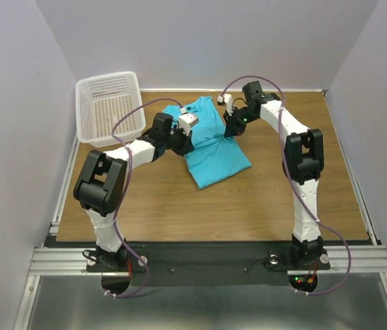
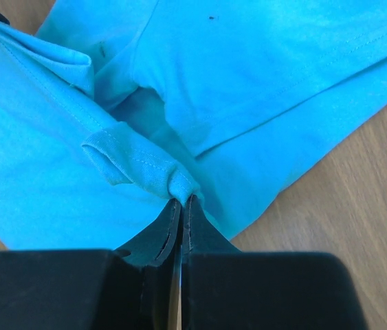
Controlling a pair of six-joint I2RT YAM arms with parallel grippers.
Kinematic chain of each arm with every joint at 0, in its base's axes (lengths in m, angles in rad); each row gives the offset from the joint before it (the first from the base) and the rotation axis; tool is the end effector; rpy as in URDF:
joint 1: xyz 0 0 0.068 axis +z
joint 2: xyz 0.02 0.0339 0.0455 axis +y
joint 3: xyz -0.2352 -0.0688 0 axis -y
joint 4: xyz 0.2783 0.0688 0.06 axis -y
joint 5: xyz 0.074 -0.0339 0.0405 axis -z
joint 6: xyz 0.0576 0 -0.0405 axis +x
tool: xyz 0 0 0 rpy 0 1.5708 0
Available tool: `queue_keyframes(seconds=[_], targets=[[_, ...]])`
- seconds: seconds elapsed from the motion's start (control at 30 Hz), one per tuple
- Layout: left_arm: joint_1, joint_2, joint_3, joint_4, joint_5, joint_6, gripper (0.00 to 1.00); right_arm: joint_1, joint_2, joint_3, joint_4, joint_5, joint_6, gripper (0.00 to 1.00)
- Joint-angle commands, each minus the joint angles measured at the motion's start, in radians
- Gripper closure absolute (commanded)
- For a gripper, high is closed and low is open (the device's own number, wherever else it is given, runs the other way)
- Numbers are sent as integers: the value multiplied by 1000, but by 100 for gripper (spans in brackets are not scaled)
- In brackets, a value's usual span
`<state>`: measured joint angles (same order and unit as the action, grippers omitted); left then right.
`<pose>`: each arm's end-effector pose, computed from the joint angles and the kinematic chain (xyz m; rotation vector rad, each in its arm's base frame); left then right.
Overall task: Fold and stack the t-shirts
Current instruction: Fold the tshirt
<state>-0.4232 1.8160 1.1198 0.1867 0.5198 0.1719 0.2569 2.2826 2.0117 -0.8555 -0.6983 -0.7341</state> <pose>0.3870 -0.2057 0.1488 0.9086 1.8698 -0.6929 0.4825 0.1650 0.1683 -1.3463 2.0658 0.7381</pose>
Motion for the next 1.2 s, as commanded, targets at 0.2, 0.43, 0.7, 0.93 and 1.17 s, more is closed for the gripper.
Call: queue_keyframes(seconds=[0.2,0.43,0.7,0.93,1.17], targets=[[18,45,63,-4,3,11,100,15,40,74,41,39,42,91],[24,43,83,11,-52,-12,81,22,72,127,68,85,133,73],[31,98,204,-29,-104,-26,69,25,61,127,141,232,245,70],[37,95,247,-24,-188,-31,62,25,-3,96,174,226,295,62],[63,-159,77,82,-294,-61,57,25,-107,-30,176,94,185,50]])
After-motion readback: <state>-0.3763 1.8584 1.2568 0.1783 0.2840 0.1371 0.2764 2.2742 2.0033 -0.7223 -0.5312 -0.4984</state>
